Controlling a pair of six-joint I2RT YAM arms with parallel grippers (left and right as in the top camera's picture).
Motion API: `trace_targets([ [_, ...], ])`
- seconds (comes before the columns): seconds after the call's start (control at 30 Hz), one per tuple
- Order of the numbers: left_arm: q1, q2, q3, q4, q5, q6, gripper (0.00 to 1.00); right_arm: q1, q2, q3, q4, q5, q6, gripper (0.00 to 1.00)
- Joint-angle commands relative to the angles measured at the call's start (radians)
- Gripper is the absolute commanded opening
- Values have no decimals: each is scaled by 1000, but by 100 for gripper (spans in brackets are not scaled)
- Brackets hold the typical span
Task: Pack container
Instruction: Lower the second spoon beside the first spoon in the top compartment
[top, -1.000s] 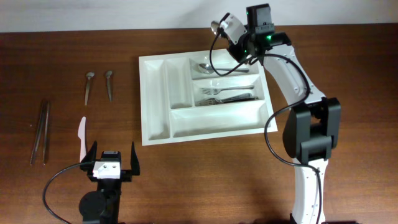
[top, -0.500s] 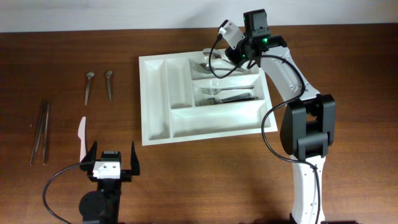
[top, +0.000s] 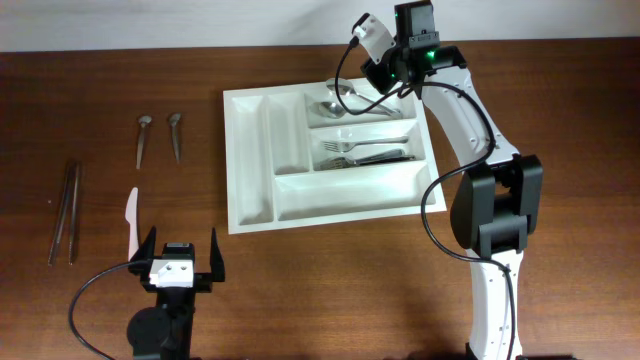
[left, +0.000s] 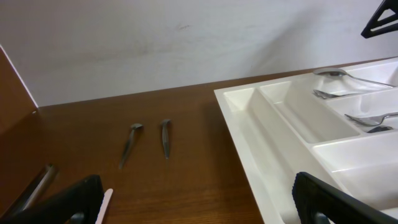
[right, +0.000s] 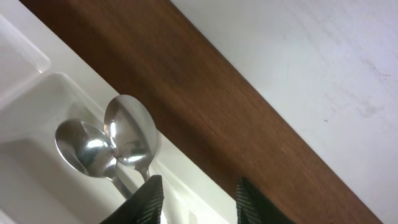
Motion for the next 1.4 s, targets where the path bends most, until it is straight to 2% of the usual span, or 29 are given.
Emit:
trace_targets([
  [0.0,-4,-6,-5,0,-4,16,99,-2,6,6,3,2,13,38],
  [1.17,-4,-6,-5,0,-4,16,99,-27,129,-5,-124,26,46,37],
  [1.37,-4,-6,-5,0,-3,16,99,-26,129,-5,-114,99,46,37],
])
